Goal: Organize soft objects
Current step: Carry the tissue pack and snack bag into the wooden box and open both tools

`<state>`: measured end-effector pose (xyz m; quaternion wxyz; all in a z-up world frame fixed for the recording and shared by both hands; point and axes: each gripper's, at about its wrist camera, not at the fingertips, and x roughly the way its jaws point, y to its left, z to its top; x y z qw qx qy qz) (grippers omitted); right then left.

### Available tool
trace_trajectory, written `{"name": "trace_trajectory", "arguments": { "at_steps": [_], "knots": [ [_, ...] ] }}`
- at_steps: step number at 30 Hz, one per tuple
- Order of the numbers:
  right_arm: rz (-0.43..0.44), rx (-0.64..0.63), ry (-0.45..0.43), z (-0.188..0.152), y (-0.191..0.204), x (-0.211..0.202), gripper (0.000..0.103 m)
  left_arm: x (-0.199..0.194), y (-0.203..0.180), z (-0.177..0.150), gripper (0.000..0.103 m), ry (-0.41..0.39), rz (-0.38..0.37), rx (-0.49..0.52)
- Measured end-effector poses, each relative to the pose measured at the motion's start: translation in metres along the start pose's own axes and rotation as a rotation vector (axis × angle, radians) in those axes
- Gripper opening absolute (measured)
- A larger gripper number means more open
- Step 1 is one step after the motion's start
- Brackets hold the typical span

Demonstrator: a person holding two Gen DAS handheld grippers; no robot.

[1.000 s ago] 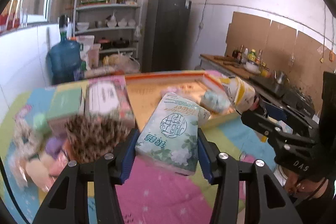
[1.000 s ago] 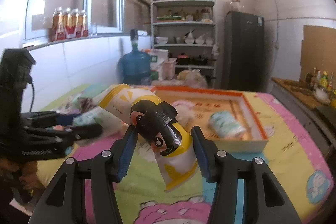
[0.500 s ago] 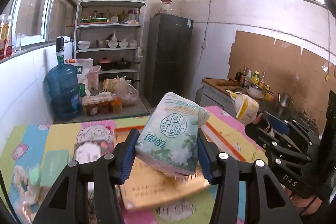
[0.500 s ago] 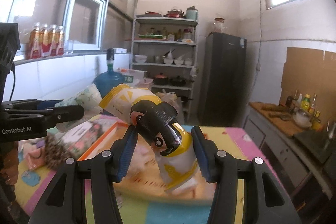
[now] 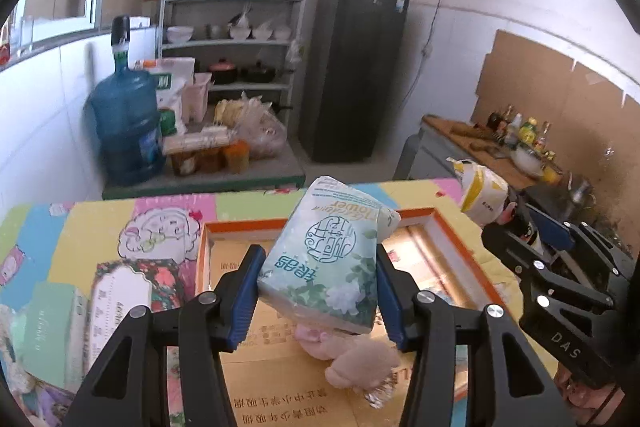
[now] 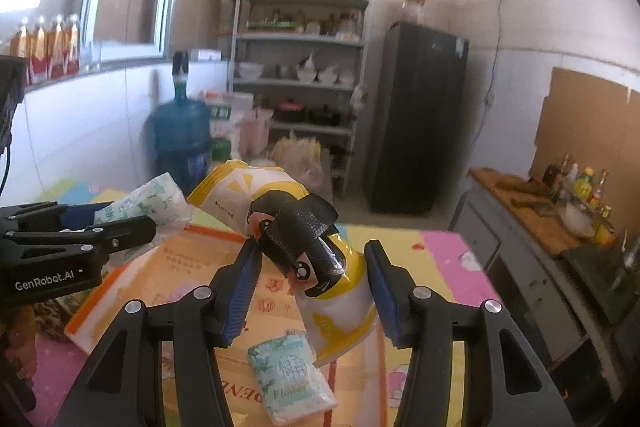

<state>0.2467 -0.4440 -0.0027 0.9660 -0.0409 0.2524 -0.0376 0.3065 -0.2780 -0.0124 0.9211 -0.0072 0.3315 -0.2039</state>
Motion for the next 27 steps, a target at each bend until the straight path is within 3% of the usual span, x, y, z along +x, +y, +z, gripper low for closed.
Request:
{"name": "trace_trajectory", "arguments": {
  "at_steps": [12,27],
  "knots": [
    [0.012,0.056,0.187,-0.012,-0.008,0.076,0.055,0.057,0.014,-0.005,0.053,0.109,0.048,-0.047],
    [0.003,0.035,0.305,-0.028,-0.004,0.107,0.055,0.089,0.024,-0.011,0.054,0.228,0.067,-0.113]
  ]
}}
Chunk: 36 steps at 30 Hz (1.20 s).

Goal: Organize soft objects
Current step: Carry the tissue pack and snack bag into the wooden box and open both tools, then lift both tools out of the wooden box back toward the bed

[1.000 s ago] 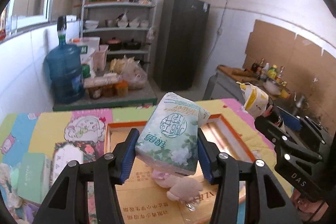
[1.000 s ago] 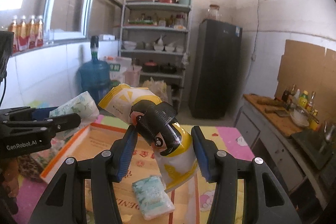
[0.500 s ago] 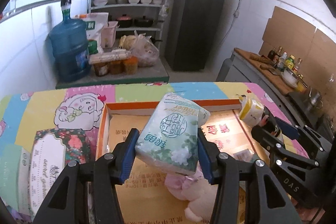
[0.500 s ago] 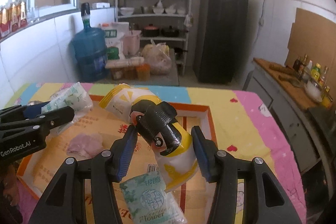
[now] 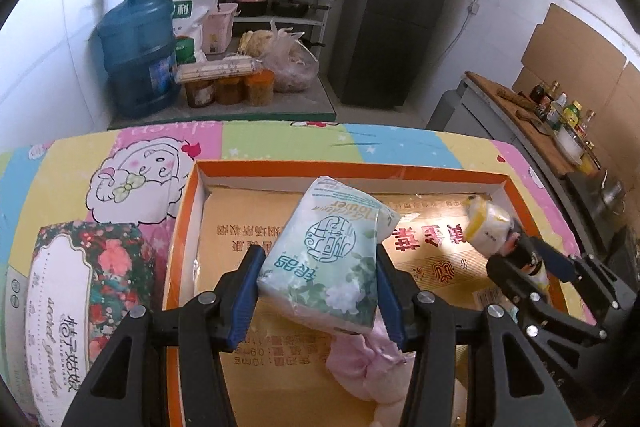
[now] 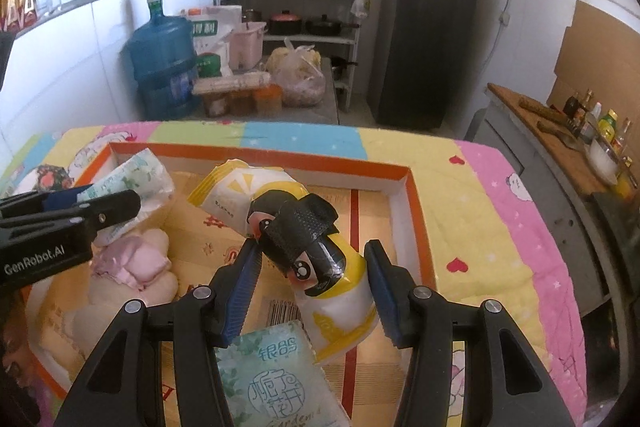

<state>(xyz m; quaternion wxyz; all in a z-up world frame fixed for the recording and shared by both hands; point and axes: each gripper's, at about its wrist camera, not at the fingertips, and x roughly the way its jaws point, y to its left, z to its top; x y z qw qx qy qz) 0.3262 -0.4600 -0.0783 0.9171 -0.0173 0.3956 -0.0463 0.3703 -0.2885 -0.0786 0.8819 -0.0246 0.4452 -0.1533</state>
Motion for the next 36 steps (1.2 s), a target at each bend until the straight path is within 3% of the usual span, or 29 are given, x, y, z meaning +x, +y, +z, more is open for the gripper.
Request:
{"name": "trace_trajectory", "arguments": {
  "at_steps": [5,9,15,20,27,36],
  "knots": [
    [0.009,0.000,0.002,-0.001,0.000,-0.001,0.059,0.003,0.003,0.002,0.056,0.016,-0.026,-0.022],
    [0.004,0.002,-0.005,-0.004,0.000,-0.002,0.059,0.000,0.003,0.003,0.066,0.004,-0.036,-0.022],
    [0.010,0.033,-0.057,-0.007,-0.004,-0.020,0.059,-0.025,0.000,-0.003,0.075,-0.091,-0.036,-0.002],
    [0.000,0.043,-0.105,-0.012,-0.001,-0.044,0.065,-0.053,-0.003,-0.009,0.075,-0.168,-0.055,0.023],
    [-0.011,0.040,-0.163,-0.024,0.013,-0.077,0.066,-0.098,-0.005,-0.027,0.075,-0.267,-0.078,0.073],
    [0.017,0.088,-0.244,-0.050,0.035,-0.123,0.068,-0.155,0.014,-0.060,0.075,-0.430,-0.010,0.133]
  ]
}}
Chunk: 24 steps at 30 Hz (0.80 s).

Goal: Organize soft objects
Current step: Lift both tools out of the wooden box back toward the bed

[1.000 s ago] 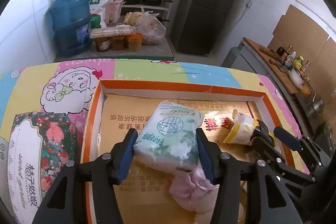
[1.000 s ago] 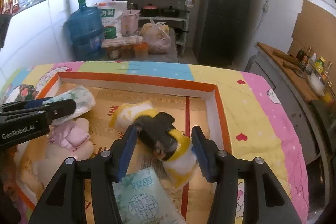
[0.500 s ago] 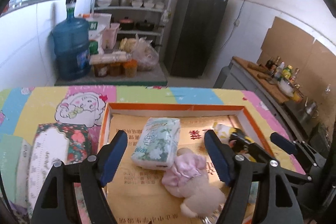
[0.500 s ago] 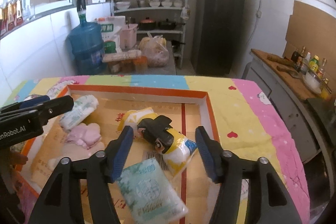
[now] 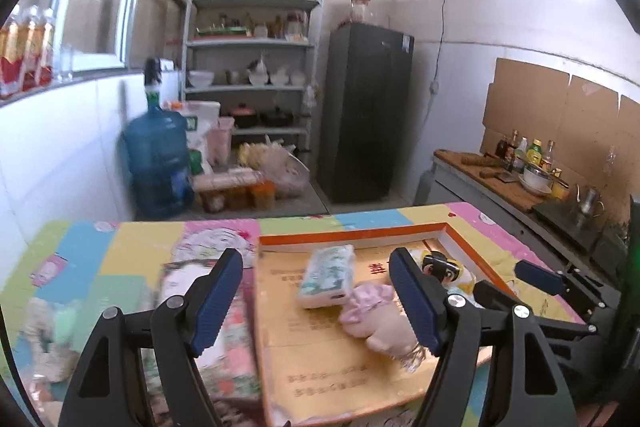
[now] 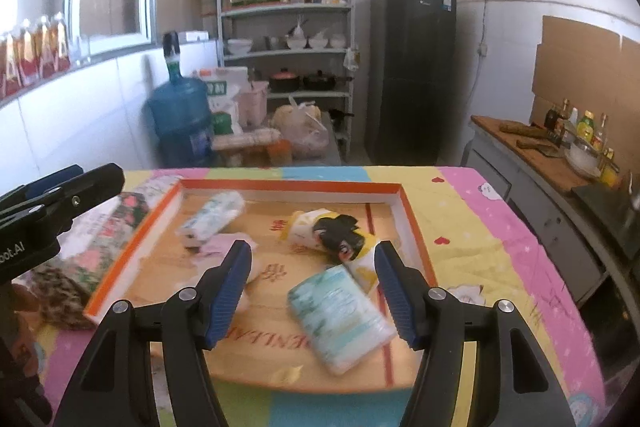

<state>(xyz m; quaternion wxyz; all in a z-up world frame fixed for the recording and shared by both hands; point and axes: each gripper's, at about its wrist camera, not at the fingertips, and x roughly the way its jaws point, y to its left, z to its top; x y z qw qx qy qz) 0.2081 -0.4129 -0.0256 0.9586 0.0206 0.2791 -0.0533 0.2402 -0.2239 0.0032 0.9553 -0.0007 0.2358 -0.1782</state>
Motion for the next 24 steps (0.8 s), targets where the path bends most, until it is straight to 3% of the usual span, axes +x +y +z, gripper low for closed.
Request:
{"name": "trace_trajectory", "arguments": {
  "at_steps": [12,24],
  "knots": [
    [0.000,0.003,-0.058,-0.017,0.042,-0.045,0.071,-0.067,0.038,-0.028,0.075,-0.028,0.053,0.025],
    [0.105,-0.023,-0.104,-0.035,0.092,-0.090,0.078,-0.117,0.089,-0.067,0.075,-0.039,0.124,-0.024]
  ]
}}
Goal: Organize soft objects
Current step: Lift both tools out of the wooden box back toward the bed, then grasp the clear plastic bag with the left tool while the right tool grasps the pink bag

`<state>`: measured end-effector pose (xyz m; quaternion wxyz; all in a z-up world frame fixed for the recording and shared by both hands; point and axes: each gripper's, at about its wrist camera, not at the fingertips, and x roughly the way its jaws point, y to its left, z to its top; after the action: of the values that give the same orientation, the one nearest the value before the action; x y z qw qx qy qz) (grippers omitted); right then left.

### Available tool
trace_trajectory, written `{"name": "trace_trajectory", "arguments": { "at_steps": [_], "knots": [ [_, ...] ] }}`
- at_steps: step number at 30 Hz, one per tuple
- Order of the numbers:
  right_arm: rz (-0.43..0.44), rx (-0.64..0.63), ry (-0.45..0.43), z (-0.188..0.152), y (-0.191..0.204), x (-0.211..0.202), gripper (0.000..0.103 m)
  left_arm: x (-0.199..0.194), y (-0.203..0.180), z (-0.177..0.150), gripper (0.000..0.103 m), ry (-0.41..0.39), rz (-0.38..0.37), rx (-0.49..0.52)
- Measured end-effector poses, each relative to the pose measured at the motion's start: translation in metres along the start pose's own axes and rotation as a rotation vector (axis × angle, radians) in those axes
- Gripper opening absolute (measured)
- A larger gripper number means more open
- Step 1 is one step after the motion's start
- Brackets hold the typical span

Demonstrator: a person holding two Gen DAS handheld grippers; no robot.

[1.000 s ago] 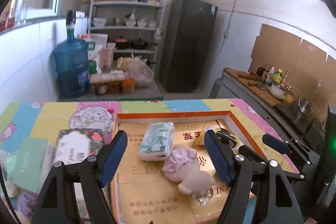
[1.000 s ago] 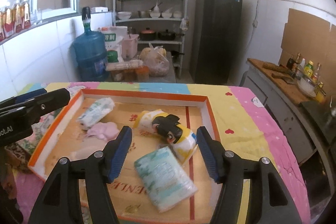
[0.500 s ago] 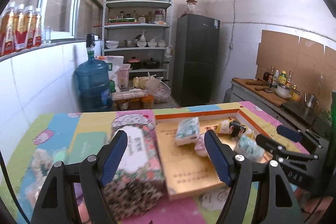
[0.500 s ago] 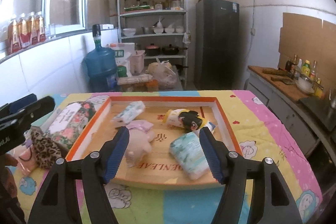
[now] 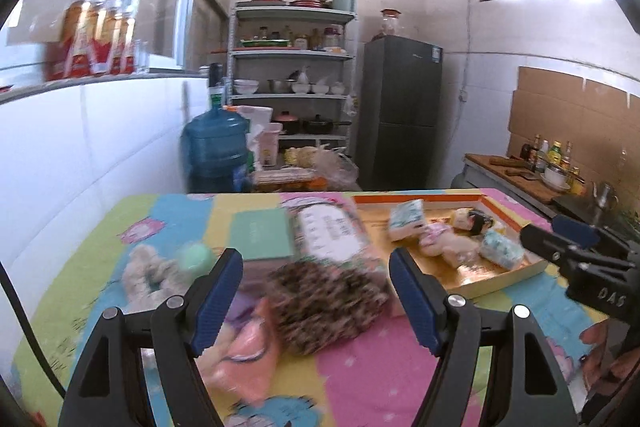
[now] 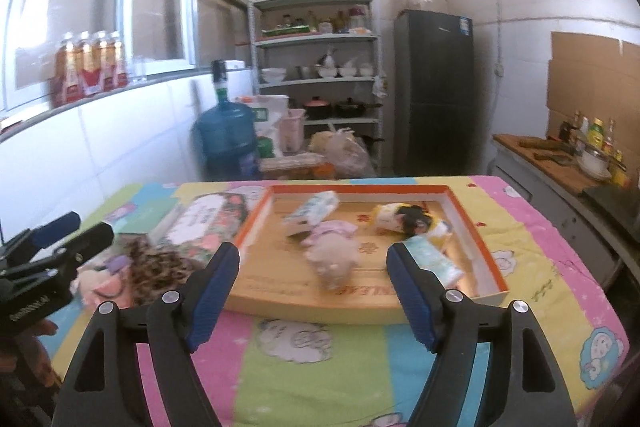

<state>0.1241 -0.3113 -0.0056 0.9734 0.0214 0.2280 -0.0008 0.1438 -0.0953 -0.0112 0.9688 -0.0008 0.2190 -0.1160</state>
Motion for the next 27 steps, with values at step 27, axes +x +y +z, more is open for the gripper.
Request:
{"name": "trace_trajectory", "arguments": {
  "at_steps": [27],
  "knots": [
    [0.262,-0.074,0.165,-0.036,0.124,0.059,0.078,-0.020,0.108,-0.068,0.075,0.082,0.035,-0.125]
  ]
}}
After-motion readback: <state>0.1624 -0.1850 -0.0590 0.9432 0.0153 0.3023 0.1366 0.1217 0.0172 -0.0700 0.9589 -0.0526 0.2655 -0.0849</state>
